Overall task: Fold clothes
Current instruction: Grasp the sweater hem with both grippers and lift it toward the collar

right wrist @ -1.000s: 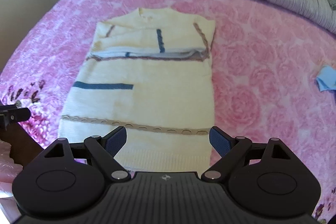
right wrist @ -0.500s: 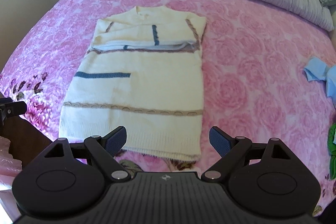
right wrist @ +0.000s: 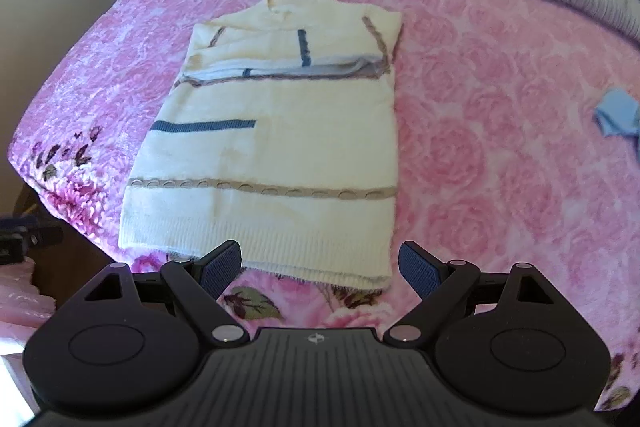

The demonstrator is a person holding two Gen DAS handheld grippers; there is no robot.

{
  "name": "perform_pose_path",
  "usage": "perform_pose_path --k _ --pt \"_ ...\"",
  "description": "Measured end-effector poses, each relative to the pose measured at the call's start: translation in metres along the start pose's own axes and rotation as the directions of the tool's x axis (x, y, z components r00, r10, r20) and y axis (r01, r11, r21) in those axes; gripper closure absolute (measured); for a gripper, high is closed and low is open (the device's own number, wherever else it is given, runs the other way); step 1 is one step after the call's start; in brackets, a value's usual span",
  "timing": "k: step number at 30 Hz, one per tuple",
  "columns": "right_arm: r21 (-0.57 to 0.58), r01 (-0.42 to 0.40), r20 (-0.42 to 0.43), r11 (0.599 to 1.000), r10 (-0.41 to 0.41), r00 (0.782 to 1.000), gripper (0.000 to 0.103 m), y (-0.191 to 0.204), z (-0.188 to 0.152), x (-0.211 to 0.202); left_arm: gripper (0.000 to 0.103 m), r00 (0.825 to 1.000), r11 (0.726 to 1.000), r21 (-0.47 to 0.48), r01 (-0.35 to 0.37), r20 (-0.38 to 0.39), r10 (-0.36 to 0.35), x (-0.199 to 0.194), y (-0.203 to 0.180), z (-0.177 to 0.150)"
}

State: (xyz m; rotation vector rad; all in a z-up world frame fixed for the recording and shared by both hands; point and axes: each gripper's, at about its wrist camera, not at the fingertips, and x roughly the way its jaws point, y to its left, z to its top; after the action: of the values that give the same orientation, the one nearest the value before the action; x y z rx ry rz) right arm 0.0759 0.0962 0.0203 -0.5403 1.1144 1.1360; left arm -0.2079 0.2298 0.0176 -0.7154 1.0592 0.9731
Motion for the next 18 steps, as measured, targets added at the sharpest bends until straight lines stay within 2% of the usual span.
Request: perform_pose_path --k 4,6,9,14,18 --pt "0.041 -0.038 -0.041 0.998 0.04 0.998 0.017 -0.018 -0.013 0.035 0.055 0.999 0.997 -0.075 0.036 -0.034 -0.038 0.047 0.037 -0.014" --pt "0.064 -0.053 -0.066 0.997 0.058 0.996 0.025 -0.027 -0.021 0.056 0.055 0.997 0.99 -0.127 0.064 -0.032 -0.068 0.071 0.053 -0.016" --pt "0.097 -0.067 -0.103 0.993 0.077 0.992 0.029 -0.041 -0.031 0.091 0.055 0.994 0.973 -0.21 0.1 -0.026 -0.108 0.111 0.075 -0.017" --pt "0.161 -0.056 -0.108 0.985 0.074 0.991 0.032 -0.061 -0.035 0.13 0.055 0.994 0.967 -0.233 0.103 -0.021 -0.111 0.157 0.104 -0.008" --pt "0.215 -0.053 -0.092 0.975 0.074 0.993 0.032 -0.077 -0.034 0.152 0.053 0.988 0.964 -0.224 0.142 -0.031 -0.152 0.182 0.117 -0.001"
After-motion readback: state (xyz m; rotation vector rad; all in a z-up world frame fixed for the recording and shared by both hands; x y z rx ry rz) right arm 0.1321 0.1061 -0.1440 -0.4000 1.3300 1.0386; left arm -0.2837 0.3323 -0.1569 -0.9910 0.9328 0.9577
